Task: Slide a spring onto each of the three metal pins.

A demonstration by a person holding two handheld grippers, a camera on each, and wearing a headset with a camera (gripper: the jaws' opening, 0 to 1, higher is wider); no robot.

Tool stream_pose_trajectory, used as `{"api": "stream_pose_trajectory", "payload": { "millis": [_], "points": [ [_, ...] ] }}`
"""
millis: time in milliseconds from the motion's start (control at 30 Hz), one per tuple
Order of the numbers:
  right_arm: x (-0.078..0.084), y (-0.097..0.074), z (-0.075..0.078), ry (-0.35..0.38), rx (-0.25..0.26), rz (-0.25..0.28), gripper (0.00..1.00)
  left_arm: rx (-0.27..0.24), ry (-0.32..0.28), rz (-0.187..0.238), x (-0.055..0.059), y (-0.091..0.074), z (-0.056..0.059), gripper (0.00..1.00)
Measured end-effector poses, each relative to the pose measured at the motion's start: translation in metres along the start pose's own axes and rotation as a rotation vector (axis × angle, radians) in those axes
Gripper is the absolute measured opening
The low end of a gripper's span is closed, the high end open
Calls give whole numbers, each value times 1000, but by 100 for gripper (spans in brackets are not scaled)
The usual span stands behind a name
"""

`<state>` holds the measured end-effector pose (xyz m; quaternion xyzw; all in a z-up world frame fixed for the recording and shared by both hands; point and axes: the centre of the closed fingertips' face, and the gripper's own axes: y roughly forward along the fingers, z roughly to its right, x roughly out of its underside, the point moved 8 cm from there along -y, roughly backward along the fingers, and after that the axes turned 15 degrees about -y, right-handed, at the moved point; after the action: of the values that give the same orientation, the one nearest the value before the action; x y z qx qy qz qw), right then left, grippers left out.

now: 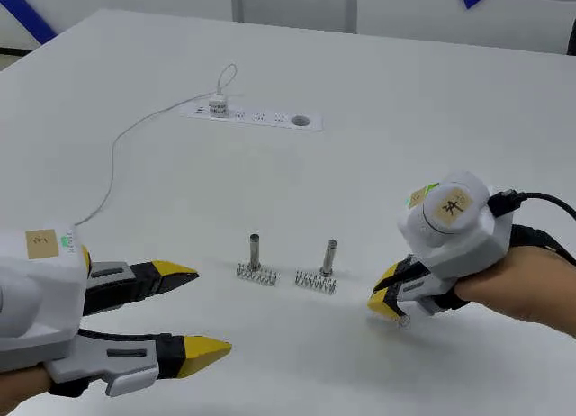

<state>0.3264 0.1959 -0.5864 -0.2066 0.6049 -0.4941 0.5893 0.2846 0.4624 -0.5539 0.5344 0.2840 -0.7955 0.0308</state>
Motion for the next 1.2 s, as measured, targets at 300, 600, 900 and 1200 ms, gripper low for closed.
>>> {"api": "stream_pose_trajectory", "payload": {
  "millis": [300,600,900,1200],
  "points": [
    [-8,-11,2,44,38,70,11,23,19,-13,-2,4,5,53],
    [-35,-28,-7,37,44,164,11,75,55,-40,-10,17,11,52],
    [-78,-54,-21,16,14,308,11,150,98,-55,-25,38,21,49],
    [-109,-70,-40,-2,-24,411,11,187,73,-16,-37,52,29,42]
  ]
}}
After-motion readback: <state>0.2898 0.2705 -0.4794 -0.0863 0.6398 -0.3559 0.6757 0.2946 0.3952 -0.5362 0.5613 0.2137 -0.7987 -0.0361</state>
